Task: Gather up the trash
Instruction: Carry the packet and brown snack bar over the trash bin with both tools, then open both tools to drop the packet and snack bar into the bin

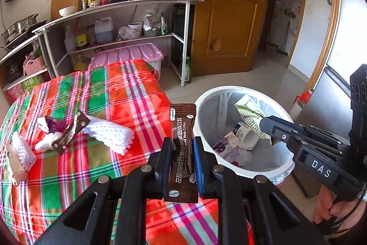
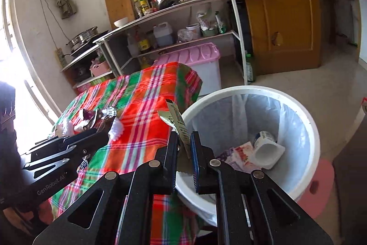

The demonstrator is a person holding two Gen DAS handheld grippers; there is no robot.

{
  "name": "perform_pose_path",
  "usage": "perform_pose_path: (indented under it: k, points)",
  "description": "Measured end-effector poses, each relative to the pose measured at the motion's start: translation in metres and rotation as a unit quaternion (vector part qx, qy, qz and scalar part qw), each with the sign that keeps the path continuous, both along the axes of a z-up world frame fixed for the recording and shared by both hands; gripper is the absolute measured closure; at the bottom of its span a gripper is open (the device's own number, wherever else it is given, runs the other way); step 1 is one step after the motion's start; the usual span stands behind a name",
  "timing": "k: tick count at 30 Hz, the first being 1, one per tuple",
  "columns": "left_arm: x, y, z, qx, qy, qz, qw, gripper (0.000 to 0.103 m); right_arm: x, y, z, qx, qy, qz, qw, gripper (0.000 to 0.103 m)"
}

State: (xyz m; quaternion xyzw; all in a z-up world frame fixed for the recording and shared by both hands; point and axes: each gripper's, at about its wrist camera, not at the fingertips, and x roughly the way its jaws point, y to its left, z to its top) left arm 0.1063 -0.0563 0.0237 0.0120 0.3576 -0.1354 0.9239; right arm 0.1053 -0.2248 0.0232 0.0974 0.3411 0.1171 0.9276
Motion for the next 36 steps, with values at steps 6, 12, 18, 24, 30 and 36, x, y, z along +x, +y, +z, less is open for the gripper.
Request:
perform_pose_path:
  k: [6,12,18,24,30,36]
  points:
    - [0.008,-0.042,-0.005,0.004,0.011,-0.037,0.9992,0.083,0.004,-0.033,-0.008,-0.012,0.015,-0.032,0.999,0.091]
    - [0.014,-0.075,-0.013,0.013,0.019,-0.056,0.9982,0.083,0.011,-0.054,-0.020,-0.027,0.032,-0.054,0.998,0.091]
    - [0.020,-0.089,-0.020,0.013,0.030,-0.058,0.9978,0.082,0.017,-0.069,-0.029,-0.041,0.046,-0.068,0.996,0.090]
    - [0.022,-0.090,-0.026,0.008,0.045,-0.054,0.9975,0.060,0.020,-0.078,-0.036,-0.034,0.063,-0.068,0.995,0.088]
    - [0.017,-0.080,-0.022,0.004,0.038,-0.044,0.9983,0.051,0.016,-0.073,-0.035,-0.026,0.062,-0.066,0.996,0.082]
    - [0.009,-0.049,-0.015,-0.007,0.031,-0.016,0.9994,0.048,0.011,-0.061,-0.029,-0.021,0.053,-0.060,0.997,0.075]
